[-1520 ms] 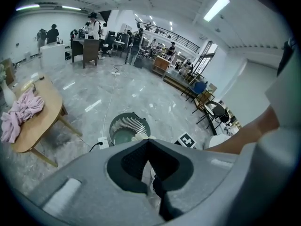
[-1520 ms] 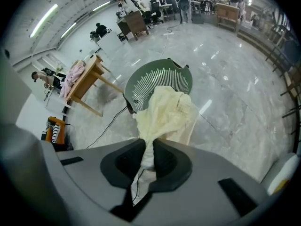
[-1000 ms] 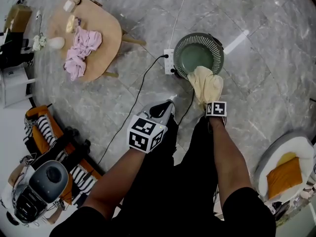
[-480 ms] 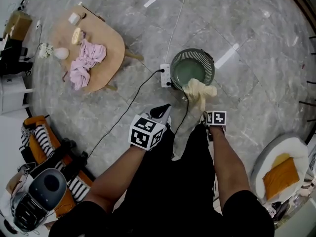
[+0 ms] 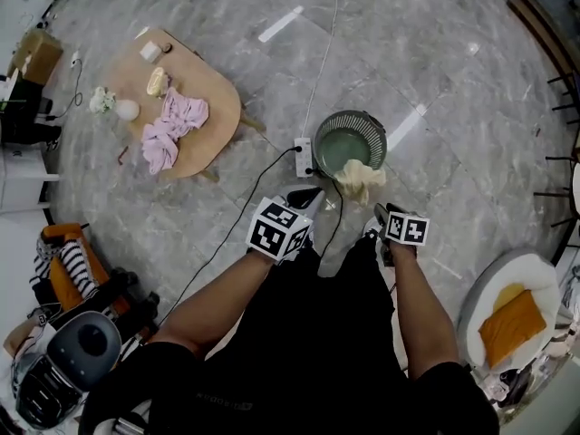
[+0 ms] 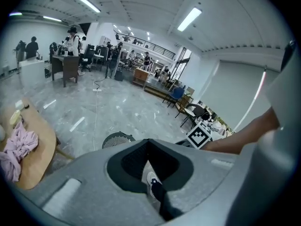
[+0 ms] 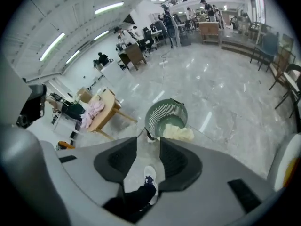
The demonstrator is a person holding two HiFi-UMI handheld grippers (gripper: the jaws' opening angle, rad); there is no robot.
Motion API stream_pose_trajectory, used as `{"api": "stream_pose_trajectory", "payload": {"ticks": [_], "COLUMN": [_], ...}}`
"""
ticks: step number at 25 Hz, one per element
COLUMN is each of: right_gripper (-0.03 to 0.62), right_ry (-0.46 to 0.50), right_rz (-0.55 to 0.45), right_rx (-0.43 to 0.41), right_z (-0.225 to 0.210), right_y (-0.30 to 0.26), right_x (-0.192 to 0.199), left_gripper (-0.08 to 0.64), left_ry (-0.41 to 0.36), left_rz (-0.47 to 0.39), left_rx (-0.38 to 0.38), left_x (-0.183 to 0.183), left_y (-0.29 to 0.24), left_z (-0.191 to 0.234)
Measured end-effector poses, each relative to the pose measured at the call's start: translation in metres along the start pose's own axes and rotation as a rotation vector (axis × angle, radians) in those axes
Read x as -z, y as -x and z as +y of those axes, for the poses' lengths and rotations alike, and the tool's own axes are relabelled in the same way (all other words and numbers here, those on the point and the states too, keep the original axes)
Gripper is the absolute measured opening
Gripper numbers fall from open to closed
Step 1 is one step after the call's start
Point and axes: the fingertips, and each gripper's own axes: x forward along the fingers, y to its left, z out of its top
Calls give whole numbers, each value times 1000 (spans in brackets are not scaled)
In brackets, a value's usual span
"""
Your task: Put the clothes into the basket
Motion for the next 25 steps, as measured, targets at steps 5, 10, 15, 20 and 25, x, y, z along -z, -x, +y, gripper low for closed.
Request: {"api": "stream_pose_trajectory", "payload": {"ticks": [5,10,15,20,25], "right_gripper": [54,17,15,15,15], "right_ry": [5,8,98,169,260], "right_rz": [-237,-416,-425,-447,-474], "right_rx": [-109,-245,-298,-301,-349], "right_z": [70,136,177,186,189], "right_y": [67,132,164,195,235], "right_x": [-47,-74,-64,-62,-55], "left_gripper": [0,0,0,0,0], "left_ry": [-48,-67,-50,-35,0], "left_rz": [-22,-50,-80,-157,-215], "left_rx": [59,106,106,55,6], "left_x": [-9,-9,-3,-12,-11], "left_y": [20,46,74,92,96], "left_z": [-14,-31,-40,-49,-78]}}
